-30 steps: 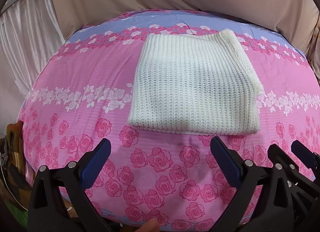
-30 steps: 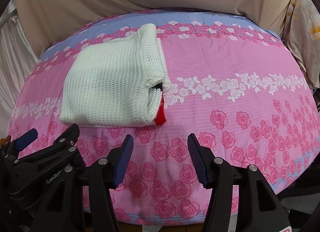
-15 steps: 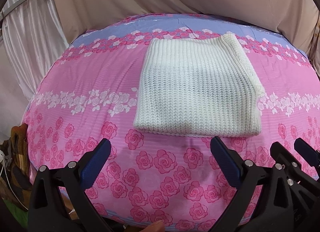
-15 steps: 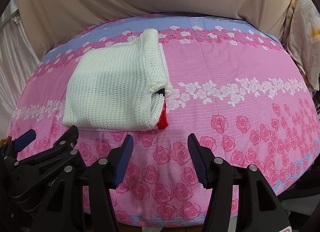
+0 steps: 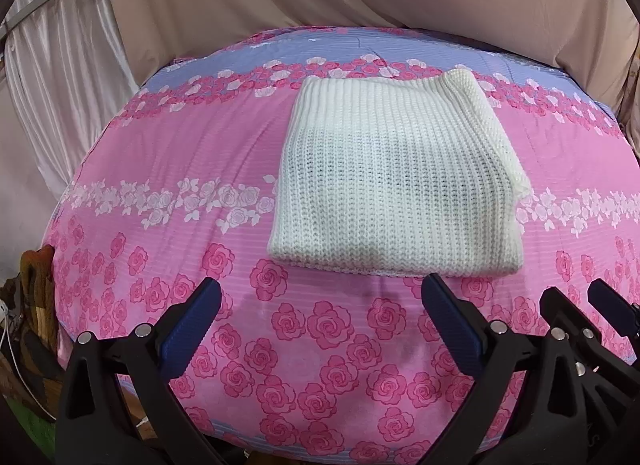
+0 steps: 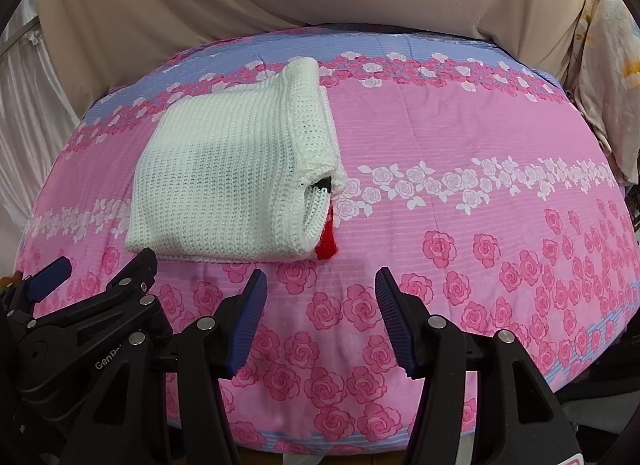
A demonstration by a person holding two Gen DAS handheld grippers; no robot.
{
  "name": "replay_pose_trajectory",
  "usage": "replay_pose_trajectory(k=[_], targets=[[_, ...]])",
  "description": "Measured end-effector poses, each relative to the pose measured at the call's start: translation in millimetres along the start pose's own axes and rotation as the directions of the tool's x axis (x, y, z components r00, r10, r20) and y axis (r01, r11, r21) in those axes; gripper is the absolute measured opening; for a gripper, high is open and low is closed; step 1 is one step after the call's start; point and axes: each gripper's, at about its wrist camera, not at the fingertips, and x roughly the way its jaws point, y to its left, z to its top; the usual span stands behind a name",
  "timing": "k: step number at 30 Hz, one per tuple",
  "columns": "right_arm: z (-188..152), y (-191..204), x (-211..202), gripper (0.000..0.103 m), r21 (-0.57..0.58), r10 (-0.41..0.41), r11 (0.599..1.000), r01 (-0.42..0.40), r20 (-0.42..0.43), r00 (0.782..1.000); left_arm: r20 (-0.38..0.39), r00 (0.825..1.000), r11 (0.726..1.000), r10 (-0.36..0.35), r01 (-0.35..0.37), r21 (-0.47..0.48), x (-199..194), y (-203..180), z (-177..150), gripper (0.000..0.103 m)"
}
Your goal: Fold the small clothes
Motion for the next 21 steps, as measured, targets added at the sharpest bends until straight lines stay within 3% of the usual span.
replay_pose_trajectory(k=[21], targets=[[1.5, -0.2, 6.4, 0.055, 0.001, -0.015, 1.000, 0.015, -0.013, 1.000, -0.013, 1.000, 1.000, 0.019, -0.019, 0.023, 6.8, -4.4, -0.4, 0.098]])
